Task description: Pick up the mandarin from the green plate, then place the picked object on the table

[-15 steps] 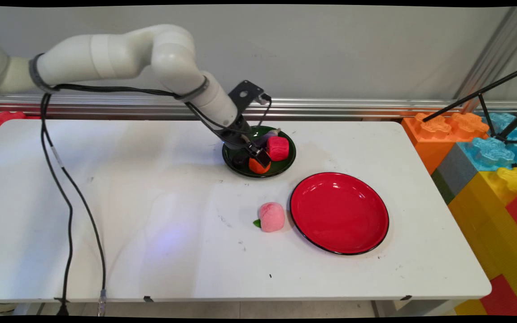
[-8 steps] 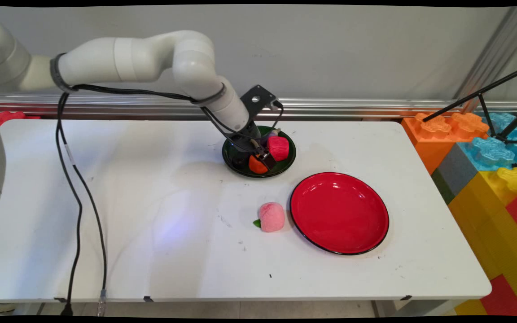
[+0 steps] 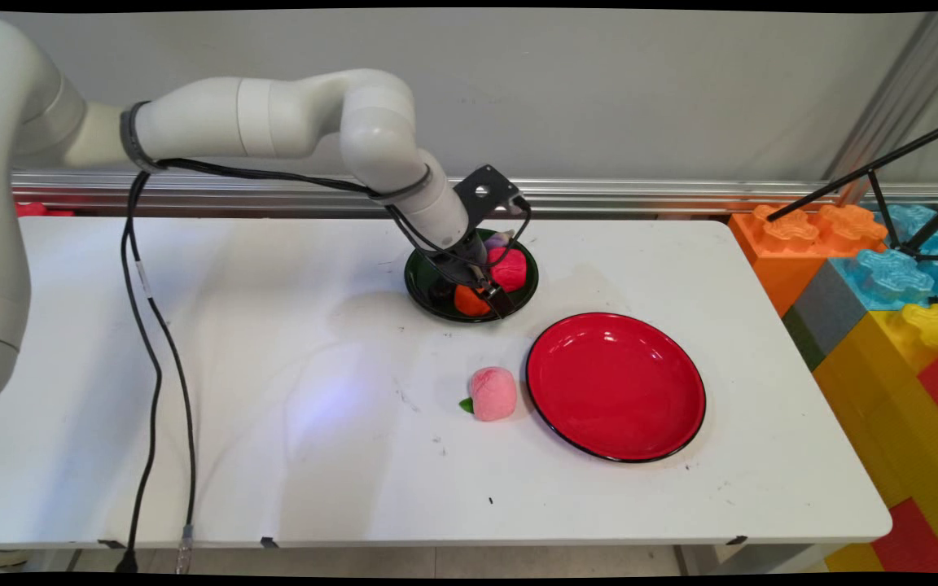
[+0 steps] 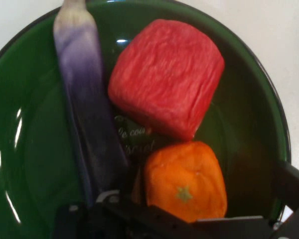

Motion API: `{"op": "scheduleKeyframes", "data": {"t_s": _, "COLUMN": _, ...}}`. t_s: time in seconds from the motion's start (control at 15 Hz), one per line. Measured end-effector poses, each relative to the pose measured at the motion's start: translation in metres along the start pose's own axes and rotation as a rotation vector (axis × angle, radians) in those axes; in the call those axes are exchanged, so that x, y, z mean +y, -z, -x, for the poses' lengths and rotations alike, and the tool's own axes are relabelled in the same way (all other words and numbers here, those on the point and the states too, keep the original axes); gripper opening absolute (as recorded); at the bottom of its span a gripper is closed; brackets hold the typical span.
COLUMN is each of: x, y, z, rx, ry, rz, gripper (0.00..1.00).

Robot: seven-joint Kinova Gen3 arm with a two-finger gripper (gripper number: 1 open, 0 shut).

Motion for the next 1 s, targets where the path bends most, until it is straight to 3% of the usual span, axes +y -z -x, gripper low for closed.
{"op": "scheduleKeyframes", "data": {"t_s": 0.27, "x": 0.005, "y": -0.003, "z": -0.003, "rx": 0.004, "ry": -0.019, "rz": -0.007, "gripper": 1.00}}
{"op": "scheduleKeyframes", "data": {"t_s": 0.33, "x": 0.006, "y": -0.003, "z": -0.004, "rx": 0.004, "ry": -0.024, "rz": -0.008, "gripper": 0.00}}
{"op": "scheduleKeyframes", "data": {"t_s": 1.0, "x": 0.011, "y": 0.011, "z": -0.007, "rx": 0.014, "ry": -0.056, "rz": -0.017, "gripper": 0.00}}
